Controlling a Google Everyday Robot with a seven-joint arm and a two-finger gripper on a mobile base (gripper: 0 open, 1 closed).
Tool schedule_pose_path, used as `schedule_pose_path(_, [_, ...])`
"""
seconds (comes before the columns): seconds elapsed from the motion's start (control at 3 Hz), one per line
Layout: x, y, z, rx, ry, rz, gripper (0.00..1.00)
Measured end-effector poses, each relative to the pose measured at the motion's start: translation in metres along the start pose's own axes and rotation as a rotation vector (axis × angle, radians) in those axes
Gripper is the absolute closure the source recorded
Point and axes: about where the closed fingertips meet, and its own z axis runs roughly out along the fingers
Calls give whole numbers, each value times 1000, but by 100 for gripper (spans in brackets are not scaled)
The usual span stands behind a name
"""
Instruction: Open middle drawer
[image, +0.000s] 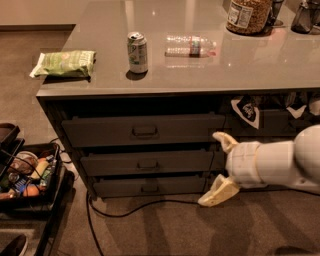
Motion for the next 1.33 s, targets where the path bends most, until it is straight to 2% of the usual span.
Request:
schedule_pose_path(0.33, [38,11,56,16,-18,-11,0])
schedule_pose_path(0.67, [45,1,62,54,-19,-3,0])
schedule_pose_path(1.0, [44,1,62,53,-19,-4,0])
schedule_pose_path(1.33, [63,0,71,31,-35,-5,0])
